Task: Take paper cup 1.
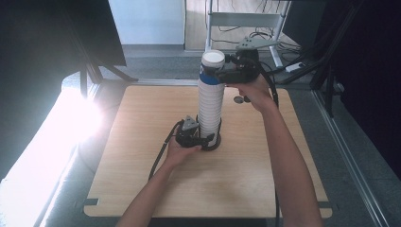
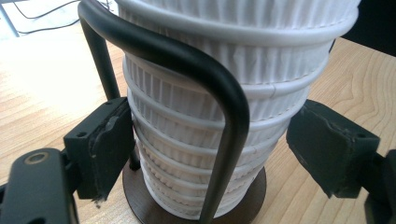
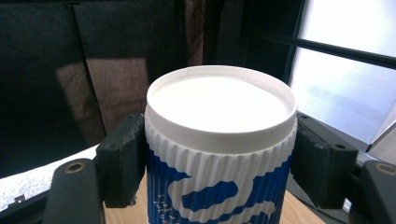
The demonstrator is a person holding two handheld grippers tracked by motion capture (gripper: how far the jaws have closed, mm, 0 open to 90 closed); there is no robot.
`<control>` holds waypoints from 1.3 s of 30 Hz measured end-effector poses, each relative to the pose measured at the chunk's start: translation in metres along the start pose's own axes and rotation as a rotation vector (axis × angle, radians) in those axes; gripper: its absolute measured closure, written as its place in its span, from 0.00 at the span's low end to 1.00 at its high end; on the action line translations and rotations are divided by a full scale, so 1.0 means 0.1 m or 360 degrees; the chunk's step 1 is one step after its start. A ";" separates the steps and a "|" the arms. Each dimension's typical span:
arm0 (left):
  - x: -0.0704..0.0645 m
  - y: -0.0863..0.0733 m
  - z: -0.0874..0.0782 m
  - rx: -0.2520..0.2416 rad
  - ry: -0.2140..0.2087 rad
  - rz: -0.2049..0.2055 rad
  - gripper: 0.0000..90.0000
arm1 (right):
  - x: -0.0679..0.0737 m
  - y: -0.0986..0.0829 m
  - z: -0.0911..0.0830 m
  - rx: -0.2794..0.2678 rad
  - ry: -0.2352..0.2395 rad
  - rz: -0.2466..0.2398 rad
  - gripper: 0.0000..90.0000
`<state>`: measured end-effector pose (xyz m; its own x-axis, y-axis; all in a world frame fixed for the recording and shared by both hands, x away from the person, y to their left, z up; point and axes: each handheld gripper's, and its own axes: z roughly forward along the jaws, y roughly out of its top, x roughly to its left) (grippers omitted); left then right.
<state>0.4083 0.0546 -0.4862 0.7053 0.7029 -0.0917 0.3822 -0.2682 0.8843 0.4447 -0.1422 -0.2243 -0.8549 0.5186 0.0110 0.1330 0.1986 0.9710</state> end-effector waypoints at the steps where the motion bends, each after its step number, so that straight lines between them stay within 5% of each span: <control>1: 0.00 0.00 0.00 0.0000 0.0000 0.0000 0.18 | 0.00 0.01 -0.01 -0.0018 -0.0002 0.0005 0.30; 19: 0.00 0.00 0.00 0.0000 -0.0002 -0.0015 0.18 | 0.02 0.15 -0.15 -0.0162 -0.0051 0.0038 0.30; 39: -0.01 -0.01 0.01 0.0015 0.0024 0.0006 0.19 | 0.11 0.33 -0.73 -0.0323 -0.0103 -0.0040 0.31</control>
<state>0.4075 0.0534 -0.4868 0.6979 0.7115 -0.0815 0.3851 -0.2769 0.8804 0.4035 -0.1906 -0.1752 -0.8217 0.5694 -0.0232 0.0024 0.0441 0.9990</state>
